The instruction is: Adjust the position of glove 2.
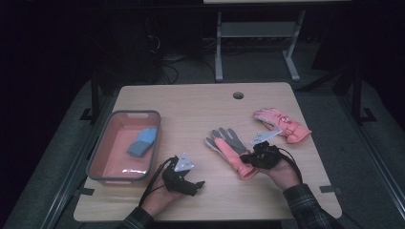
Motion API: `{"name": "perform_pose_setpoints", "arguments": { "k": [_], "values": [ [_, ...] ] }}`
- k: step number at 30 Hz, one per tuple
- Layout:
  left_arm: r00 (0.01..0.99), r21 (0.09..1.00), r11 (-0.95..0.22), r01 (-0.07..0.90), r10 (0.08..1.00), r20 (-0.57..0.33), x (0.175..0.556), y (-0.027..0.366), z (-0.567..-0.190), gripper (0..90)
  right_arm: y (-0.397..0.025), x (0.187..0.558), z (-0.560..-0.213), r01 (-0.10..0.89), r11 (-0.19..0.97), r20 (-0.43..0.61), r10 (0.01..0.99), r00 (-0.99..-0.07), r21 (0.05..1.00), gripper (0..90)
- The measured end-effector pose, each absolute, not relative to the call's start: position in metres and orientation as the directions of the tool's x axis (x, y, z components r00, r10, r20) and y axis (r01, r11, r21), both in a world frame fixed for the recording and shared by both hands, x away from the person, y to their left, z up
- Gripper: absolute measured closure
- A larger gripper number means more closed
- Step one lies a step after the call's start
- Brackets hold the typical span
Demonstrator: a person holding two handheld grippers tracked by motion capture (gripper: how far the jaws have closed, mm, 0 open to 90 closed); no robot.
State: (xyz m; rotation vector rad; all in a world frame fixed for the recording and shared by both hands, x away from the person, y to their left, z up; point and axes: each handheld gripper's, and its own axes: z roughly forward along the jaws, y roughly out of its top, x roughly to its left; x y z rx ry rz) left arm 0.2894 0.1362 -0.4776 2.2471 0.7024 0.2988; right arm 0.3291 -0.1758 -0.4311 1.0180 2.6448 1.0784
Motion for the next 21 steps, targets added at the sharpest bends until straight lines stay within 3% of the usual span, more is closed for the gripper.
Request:
{"name": "perform_pose_setpoints", "arguments": {
  "k": [12,21],
  "values": [
    [0.824,0.719,-0.571,0.397,0.567,-0.004,0.289,0.137,-0.477,12.6,-0.186,0.348,-0.422,0.516,0.506,0.105,0.636,-0.764,0.69,90.0],
    [0.823,0.72,-0.569,0.398,0.567,-0.007,0.289,0.137,-0.477,12.6,-0.178,0.364,-0.427,0.549,0.495,0.154,0.633,-0.759,0.674,89.1]
  ]
}}
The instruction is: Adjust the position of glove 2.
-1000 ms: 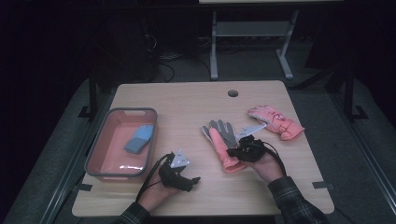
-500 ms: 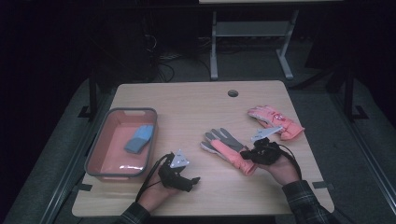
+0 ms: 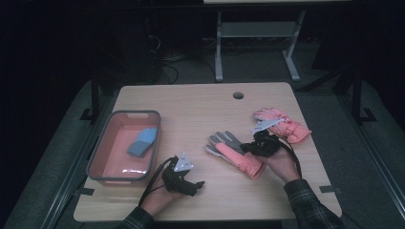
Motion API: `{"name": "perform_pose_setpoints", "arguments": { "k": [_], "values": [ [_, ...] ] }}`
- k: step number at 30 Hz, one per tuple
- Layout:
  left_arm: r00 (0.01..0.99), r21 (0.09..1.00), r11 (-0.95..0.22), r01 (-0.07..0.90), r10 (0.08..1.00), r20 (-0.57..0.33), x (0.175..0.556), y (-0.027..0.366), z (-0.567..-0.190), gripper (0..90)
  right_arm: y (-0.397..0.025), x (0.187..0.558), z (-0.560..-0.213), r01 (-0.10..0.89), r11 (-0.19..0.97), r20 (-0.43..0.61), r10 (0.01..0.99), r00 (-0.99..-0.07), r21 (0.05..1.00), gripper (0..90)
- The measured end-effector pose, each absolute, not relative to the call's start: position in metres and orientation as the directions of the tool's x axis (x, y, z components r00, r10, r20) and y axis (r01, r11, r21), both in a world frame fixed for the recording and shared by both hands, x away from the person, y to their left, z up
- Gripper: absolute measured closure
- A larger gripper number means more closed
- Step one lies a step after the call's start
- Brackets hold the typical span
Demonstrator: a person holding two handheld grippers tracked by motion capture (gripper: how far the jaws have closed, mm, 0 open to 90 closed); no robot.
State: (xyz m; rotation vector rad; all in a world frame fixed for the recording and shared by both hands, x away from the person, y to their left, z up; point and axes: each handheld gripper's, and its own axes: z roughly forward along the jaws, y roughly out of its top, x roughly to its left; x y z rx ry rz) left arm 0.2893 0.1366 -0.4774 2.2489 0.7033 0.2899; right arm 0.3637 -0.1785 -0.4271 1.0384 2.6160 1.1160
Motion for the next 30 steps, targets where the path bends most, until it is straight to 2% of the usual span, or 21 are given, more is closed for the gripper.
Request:
{"name": "perform_pose_setpoints", "arguments": {
  "k": [5,14,30],
  "values": [
    [0.824,0.719,-0.57,0.397,0.567,-0.006,0.29,0.137,-0.477,12.6,-0.178,0.368,-0.439,0.573,0.509,0.165,0.638,-0.752,0.642,88.3],
    [0.824,0.719,-0.571,0.396,0.566,-0.005,0.29,0.136,-0.477,12.6,-0.173,0.366,-0.445,0.545,0.557,0.14,0.608,-0.782,0.626,89.8],
    [0.824,0.719,-0.571,0.396,0.566,-0.005,0.29,0.136,-0.477,12.7,-0.152,0.34,-0.446,0.48,0.628,0.158,0.498,-0.853,0.613,89.8]
  ]
}}
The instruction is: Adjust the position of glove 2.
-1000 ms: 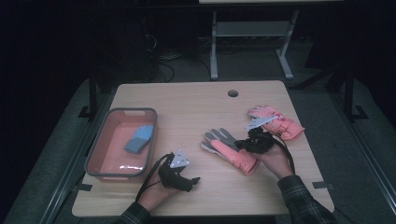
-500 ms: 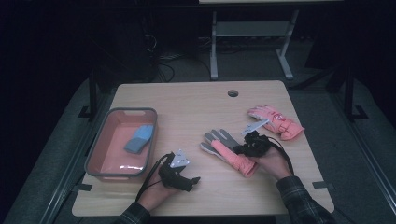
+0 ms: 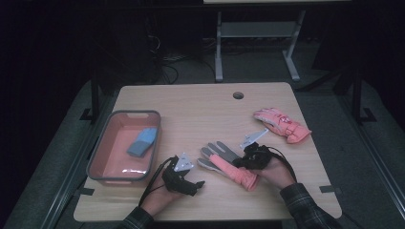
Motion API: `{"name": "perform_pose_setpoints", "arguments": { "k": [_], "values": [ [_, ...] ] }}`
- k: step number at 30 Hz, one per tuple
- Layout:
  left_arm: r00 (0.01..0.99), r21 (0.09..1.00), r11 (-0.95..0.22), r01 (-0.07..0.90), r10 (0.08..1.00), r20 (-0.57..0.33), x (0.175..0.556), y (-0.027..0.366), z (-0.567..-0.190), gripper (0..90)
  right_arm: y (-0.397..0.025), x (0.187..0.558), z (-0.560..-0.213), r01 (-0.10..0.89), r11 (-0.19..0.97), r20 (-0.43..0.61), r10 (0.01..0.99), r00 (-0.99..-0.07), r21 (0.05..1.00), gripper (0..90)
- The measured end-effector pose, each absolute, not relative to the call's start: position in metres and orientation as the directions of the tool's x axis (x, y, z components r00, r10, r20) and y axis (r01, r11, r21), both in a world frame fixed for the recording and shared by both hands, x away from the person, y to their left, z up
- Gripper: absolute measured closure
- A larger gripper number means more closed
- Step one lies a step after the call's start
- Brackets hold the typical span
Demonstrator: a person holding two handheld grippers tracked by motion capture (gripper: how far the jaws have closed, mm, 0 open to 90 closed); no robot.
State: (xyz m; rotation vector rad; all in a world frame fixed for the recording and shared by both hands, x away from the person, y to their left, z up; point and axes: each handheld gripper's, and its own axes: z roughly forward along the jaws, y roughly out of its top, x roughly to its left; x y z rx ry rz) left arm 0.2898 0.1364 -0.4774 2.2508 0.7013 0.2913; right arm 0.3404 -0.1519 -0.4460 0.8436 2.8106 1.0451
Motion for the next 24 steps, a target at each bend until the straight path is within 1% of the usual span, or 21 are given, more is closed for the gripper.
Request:
{"name": "perform_pose_setpoints", "arguments": {
  "k": [5,16,17,22,24],
  "values": [
    [0.825,0.718,-0.574,0.393,0.564,0.0,0.29,0.137,-0.477,12.6,-0.141,0.331,-0.446,0.475,0.634,0.186,0.468,-0.864,0.611,89.8],
    [0.824,0.718,-0.571,0.399,0.567,-0.007,0.29,0.136,-0.477,12.6,-0.127,0.319,-0.445,0.457,0.651,0.185,0.443,-0.877,0.606,89.5],
    [0.824,0.717,-0.572,0.398,0.566,-0.005,0.29,0.137,-0.477,12.6,-0.128,0.32,-0.444,0.444,0.653,0.172,0.438,-0.882,0.614,88.2],
    [0.825,0.719,-0.573,0.393,0.565,-0.001,0.29,0.137,-0.477,12.6,-0.135,0.318,-0.431,0.467,0.602,0.203,0.454,-0.868,0.648,74.9],
    [0.822,0.723,-0.563,0.399,0.57,-0.009,0.29,0.136,-0.478,12.6,-0.14,0.32,-0.426,0.457,0.6,0.175,0.469,-0.866,0.657,70.5]
  ]
}}
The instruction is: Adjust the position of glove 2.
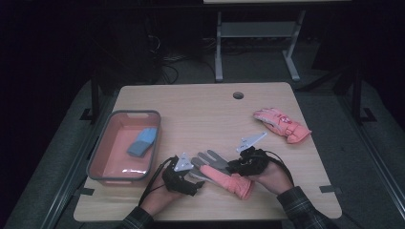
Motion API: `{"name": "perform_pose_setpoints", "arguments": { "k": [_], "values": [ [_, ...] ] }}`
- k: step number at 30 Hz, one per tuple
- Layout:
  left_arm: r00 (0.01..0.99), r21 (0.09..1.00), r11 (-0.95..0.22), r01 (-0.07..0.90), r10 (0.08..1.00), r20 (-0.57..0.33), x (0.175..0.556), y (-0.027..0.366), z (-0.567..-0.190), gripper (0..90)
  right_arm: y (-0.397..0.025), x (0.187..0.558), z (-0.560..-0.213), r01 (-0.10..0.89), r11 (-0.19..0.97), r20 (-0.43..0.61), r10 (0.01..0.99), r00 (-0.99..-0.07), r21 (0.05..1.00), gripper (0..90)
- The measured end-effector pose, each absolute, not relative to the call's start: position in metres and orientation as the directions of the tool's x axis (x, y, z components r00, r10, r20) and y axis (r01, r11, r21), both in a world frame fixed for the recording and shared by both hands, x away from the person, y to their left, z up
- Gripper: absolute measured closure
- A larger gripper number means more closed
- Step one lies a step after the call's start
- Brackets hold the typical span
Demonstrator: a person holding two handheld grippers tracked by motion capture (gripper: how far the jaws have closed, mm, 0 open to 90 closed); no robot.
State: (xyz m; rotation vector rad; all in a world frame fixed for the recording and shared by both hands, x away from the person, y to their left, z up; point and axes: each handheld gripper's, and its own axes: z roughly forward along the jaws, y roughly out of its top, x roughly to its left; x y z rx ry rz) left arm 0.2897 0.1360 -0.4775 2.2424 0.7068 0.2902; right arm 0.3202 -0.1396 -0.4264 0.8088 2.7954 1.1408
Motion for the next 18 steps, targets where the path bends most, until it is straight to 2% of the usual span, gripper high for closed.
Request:
{"name": "perform_pose_setpoints", "arguments": {
  "k": [4,14,18],
  "values": [
    [0.823,0.722,-0.567,0.396,0.568,-0.005,0.29,0.136,-0.478,12.6,-0.15,0.328,-0.419,0.473,0.573,0.16,0.511,-0.845,0.669,65.5],
    [0.824,0.719,-0.57,0.397,0.566,-0.006,0.29,0.136,-0.477,12.6,-0.176,0.356,-0.41,0.507,0.553,0.119,0.59,-0.799,0.661,62.1],
    [0.824,0.72,-0.569,0.397,0.566,-0.006,0.29,0.136,-0.478,12.6,-0.194,0.374,-0.408,0.522,0.535,0.106,0.624,-0.774,0.664,71.5]
  ]
}}
